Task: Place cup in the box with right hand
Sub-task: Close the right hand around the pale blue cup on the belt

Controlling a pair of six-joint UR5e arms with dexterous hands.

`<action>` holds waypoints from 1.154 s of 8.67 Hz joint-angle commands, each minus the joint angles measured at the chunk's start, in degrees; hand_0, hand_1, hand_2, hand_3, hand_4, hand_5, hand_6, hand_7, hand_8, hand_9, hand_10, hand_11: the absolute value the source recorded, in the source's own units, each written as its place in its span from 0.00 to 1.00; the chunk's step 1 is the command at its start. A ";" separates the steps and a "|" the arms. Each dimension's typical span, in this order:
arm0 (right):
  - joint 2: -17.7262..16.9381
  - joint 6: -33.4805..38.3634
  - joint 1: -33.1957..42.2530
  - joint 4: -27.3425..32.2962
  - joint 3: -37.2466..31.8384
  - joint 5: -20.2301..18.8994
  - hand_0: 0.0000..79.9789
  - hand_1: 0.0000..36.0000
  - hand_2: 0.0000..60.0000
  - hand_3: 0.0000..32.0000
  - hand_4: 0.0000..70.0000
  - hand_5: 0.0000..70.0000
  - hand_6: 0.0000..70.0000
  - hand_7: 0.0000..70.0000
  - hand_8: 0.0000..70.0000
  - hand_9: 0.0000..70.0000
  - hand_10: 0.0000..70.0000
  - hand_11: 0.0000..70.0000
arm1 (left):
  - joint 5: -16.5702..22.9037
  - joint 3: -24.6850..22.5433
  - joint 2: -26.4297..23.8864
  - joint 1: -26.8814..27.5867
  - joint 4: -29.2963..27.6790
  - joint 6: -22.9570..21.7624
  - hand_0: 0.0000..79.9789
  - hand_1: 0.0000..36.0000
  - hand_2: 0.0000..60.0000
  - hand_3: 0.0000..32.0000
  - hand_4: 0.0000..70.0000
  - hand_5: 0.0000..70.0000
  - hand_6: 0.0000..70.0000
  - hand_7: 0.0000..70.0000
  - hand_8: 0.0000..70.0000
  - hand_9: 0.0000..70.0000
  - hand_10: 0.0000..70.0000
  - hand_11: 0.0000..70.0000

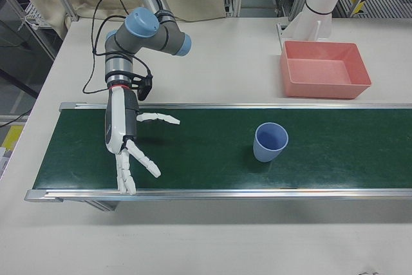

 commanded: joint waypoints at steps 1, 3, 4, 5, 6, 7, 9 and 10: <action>0.10 -0.21 -0.91 0.03 0.03 0.03 0.58 0.28 0.14 0.10 0.20 0.05 0.04 0.18 0.02 0.08 0.04 0.07 | 0.00 0.00 0.00 0.00 0.00 0.00 0.00 0.00 0.00 0.00 0.00 0.00 0.00 0.00 0.00 0.00 0.00 0.00; 0.19 -0.21 -1.35 -0.06 0.11 0.03 0.59 0.26 0.09 0.09 0.22 0.05 0.04 0.18 0.02 0.08 0.04 0.07 | 0.00 0.00 0.00 0.00 0.00 0.00 0.00 0.00 0.00 0.00 0.00 0.00 0.00 0.00 0.00 0.00 0.00 0.00; 0.19 -0.21 -1.79 0.03 0.20 0.11 0.55 0.41 0.45 0.09 0.11 0.05 0.04 0.19 0.02 0.08 0.04 0.07 | 0.09 0.00 0.00 0.00 0.00 0.00 0.00 0.00 0.00 0.00 0.00 0.00 0.00 0.00 0.00 0.00 0.00 0.00; 0.71 -0.21 -1.96 -0.06 0.20 0.03 0.58 0.29 0.16 0.10 0.20 0.05 0.04 0.19 0.02 0.08 0.03 0.07 | 0.00 0.00 0.00 0.00 0.00 0.00 0.00 0.00 0.00 0.00 0.00 0.00 0.00 0.00 0.00 0.00 0.00 0.00; 0.89 -0.21 -2.23 0.03 0.29 0.03 0.57 0.35 0.28 0.12 0.16 0.05 0.04 0.19 0.02 0.08 0.04 0.07 | 0.00 0.00 0.00 0.00 0.00 0.00 0.00 0.00 0.00 0.00 0.00 0.00 0.00 0.00 0.00 0.00 0.00 0.00; 0.98 -0.04 -2.40 0.03 0.38 0.11 0.58 0.31 0.22 0.18 0.18 0.06 0.04 0.19 0.03 0.09 0.04 0.08 | 0.09 0.00 0.00 0.00 0.00 0.00 0.00 0.00 0.00 0.00 0.00 0.00 0.00 0.00 0.00 0.00 0.00 0.00; 0.72 0.40 -1.79 3.35 0.47 0.81 0.60 0.43 0.62 0.00 0.49 0.13 0.37 1.00 0.51 0.86 0.33 0.50 | 0.00 0.00 0.00 0.00 0.00 0.00 0.00 0.00 0.00 0.00 0.00 0.00 0.00 0.00 0.00 0.00 0.00 0.00; 0.72 0.41 -1.79 3.45 0.55 0.90 0.60 0.87 1.00 0.00 0.77 0.24 0.62 1.00 1.00 1.00 0.70 0.99 | 0.00 0.00 0.00 0.00 0.00 0.00 0.00 0.00 0.00 0.00 0.00 0.00 0.00 0.00 0.00 0.00 0.00 0.00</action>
